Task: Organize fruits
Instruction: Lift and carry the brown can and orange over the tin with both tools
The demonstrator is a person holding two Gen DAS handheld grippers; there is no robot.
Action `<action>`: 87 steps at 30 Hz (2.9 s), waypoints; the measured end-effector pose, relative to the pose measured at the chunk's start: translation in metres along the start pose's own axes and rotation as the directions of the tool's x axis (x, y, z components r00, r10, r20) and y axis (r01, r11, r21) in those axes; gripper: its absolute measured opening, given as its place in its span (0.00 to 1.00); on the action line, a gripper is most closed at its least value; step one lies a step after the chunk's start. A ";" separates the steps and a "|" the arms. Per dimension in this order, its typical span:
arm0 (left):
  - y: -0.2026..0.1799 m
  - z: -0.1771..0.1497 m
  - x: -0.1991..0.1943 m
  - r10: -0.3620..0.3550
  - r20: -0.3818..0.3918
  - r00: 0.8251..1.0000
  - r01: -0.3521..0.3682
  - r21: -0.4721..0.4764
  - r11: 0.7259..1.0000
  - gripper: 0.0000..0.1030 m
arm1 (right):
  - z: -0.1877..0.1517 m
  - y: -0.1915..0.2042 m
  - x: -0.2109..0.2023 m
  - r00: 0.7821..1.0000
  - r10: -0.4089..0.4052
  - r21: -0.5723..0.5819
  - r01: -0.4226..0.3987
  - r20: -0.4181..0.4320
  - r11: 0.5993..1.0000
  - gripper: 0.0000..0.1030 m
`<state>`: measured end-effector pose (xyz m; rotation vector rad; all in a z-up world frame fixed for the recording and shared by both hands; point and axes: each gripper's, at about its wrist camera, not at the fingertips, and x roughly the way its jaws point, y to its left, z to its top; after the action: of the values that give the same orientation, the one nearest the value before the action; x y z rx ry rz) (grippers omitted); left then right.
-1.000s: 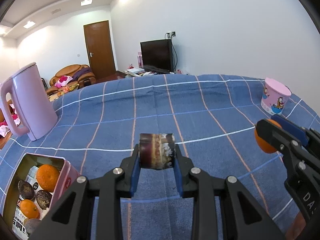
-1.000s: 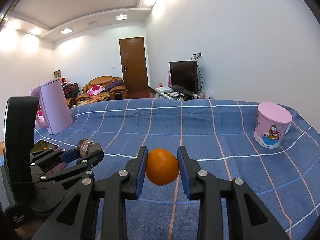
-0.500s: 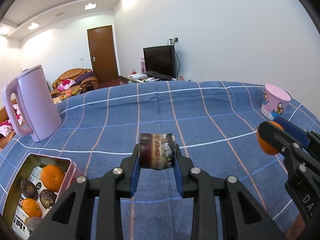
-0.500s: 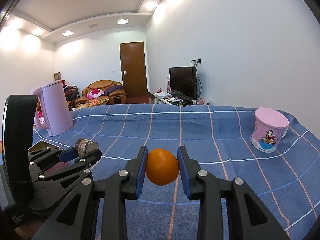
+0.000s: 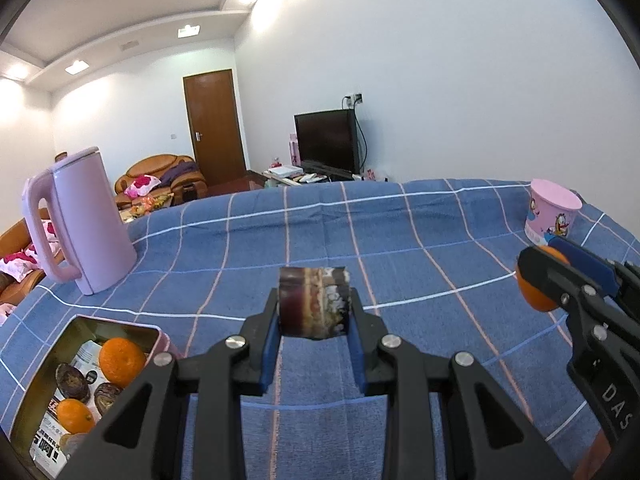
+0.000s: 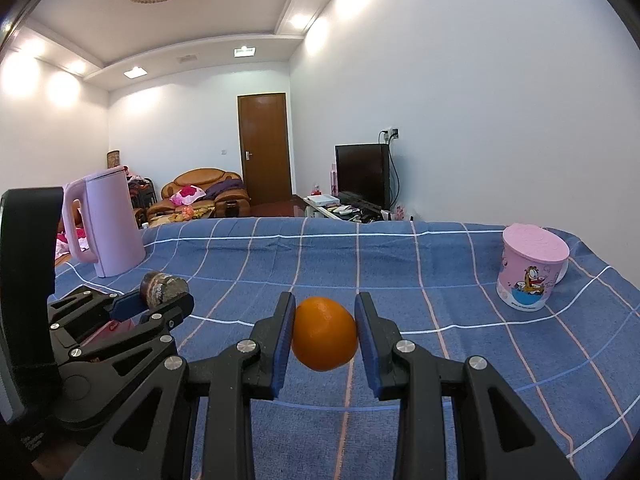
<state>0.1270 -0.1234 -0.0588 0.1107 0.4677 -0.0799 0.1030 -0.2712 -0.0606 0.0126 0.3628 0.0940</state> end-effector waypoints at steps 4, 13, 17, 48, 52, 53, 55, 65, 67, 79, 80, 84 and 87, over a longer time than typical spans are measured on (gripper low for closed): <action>0.000 0.000 -0.004 0.011 0.016 1.000 -0.011 0.003 1.000 0.30 | 0.001 -0.001 -0.001 1.000 -0.003 -0.001 0.003 0.006 1.000 0.32; 0.000 -0.002 -0.009 0.012 0.020 1.000 -0.013 0.013 1.000 0.30 | -0.001 0.002 -0.005 1.000 -0.010 -0.009 0.010 0.019 1.000 0.32; 0.001 -0.004 -0.012 0.012 0.017 1.000 -0.012 0.013 1.000 0.30 | -0.001 0.005 -0.006 1.000 -0.008 -0.014 0.009 0.024 1.000 0.32; 0.043 -0.023 -0.046 -0.011 -0.013 1.000 0.011 -0.021 1.000 0.30 | -0.006 0.038 -0.021 0.997 0.068 -0.025 -0.067 0.029 0.997 0.32; 0.055 -0.024 -0.053 -0.001 -0.012 1.000 0.001 -0.032 0.999 0.30 | -0.005 0.050 -0.023 0.995 0.097 -0.029 -0.096 0.032 0.995 0.32; 0.059 -0.024 -0.054 0.001 -0.012 1.000 -0.001 -0.036 0.999 0.30 | -0.004 0.055 -0.024 0.994 0.107 -0.032 -0.106 0.033 0.994 0.32; 0.067 -0.025 -0.057 0.008 -0.013 1.000 -0.008 -0.044 0.999 0.30 | -0.003 0.060 -0.024 0.992 0.120 -0.038 -0.119 0.034 0.992 0.32; 0.108 -0.033 -0.071 0.061 -0.024 0.998 -0.063 -0.087 0.994 0.30 | 0.000 0.099 -0.026 0.979 0.205 -0.063 -0.203 0.026 0.977 0.32; 0.115 -0.035 -0.072 0.075 -0.027 0.997 -0.077 -0.096 0.992 0.30 | 0.001 0.107 -0.025 0.976 0.218 -0.071 -0.216 0.025 0.974 0.32; 0.158 -0.049 -0.075 0.132 -0.059 0.989 -0.139 -0.143 0.980 0.30 | 0.002 0.151 -0.020 0.956 0.293 -0.110 -0.291 0.008 0.951 0.32; 0.162 -0.051 -0.076 0.136 -0.062 0.989 -0.144 -0.147 0.979 0.30 | 0.002 0.155 -0.019 0.954 0.300 -0.112 -0.297 0.006 0.948 0.32; 0.174 -0.056 -0.079 0.154 -0.072 0.985 -0.163 -0.154 0.975 0.30 | 0.001 0.172 -0.019 0.944 0.330 -0.125 -0.328 -0.001 0.936 0.32; 0.182 -0.061 -0.080 0.165 -0.078 0.983 -0.175 -0.161 0.971 0.30 | 0.001 0.182 -0.020 0.937 0.350 -0.136 -0.347 -0.004 0.928 0.32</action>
<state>0.0471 0.0692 -0.0601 -0.0124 0.5250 0.1317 0.0686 -0.0920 -0.0475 -0.0560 0.3307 0.4710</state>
